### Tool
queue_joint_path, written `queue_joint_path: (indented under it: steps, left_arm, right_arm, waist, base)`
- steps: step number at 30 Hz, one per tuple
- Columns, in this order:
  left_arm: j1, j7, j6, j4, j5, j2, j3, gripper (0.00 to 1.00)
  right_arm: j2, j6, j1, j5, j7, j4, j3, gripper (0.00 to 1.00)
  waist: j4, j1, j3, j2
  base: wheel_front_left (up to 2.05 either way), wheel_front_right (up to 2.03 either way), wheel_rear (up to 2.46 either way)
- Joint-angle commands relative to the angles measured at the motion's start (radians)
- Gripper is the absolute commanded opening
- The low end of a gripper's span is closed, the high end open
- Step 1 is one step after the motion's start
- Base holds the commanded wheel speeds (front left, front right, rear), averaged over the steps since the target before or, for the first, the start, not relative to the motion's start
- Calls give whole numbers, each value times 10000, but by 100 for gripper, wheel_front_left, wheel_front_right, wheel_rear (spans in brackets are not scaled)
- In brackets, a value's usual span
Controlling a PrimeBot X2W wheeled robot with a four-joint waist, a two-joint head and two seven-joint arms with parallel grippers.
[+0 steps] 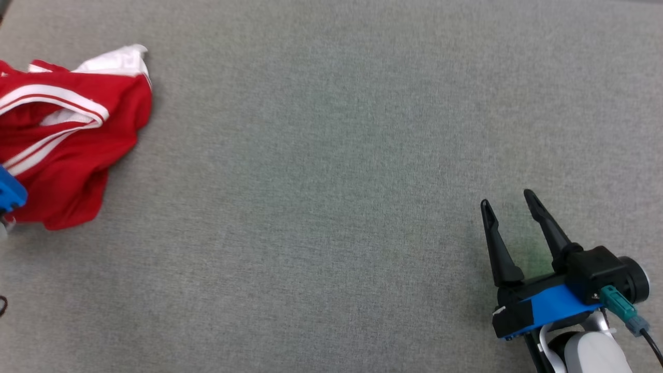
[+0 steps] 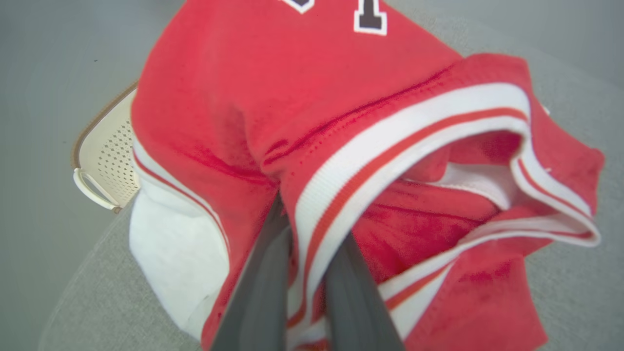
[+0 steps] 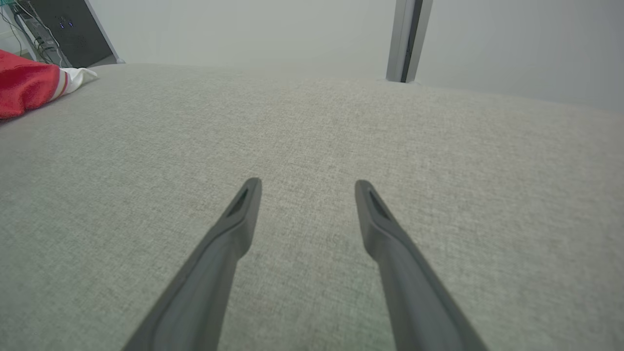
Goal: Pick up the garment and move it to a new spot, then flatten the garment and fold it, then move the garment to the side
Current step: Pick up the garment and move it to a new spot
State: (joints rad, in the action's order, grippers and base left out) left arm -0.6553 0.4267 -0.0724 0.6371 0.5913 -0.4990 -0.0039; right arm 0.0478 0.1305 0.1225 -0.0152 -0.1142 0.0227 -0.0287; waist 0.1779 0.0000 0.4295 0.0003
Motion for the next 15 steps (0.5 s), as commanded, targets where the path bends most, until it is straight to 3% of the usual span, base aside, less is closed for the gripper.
queue_joint_path:
  steps: [1, 10, 15]
  left_arm:
    - [-343, -259, 121, -161, 5, -97, 50, 0]
    - [-1377, -218, 681, -1592, -638, -769, -636, 0]
    - [-1994, 68, 914, -2492, -769, -658, -1047, 0]
  right_arm:
    - [49, 3, -57, -114, -113, 134, -33, 100]
    - [45, 3, -291, -1032, -701, 1182, -404, 100]
    - [48, 3, -420, -1391, -955, 1630, -445, 100]
  waist:
    - [-87, 0, -333, -3]
    - [-259, 0, -2362, -3]
    - [-452, 0, -3133, -3]
  base:
    - [0, 0, 0]
    - [0, 0, 0]
    - [0, 0, 0]
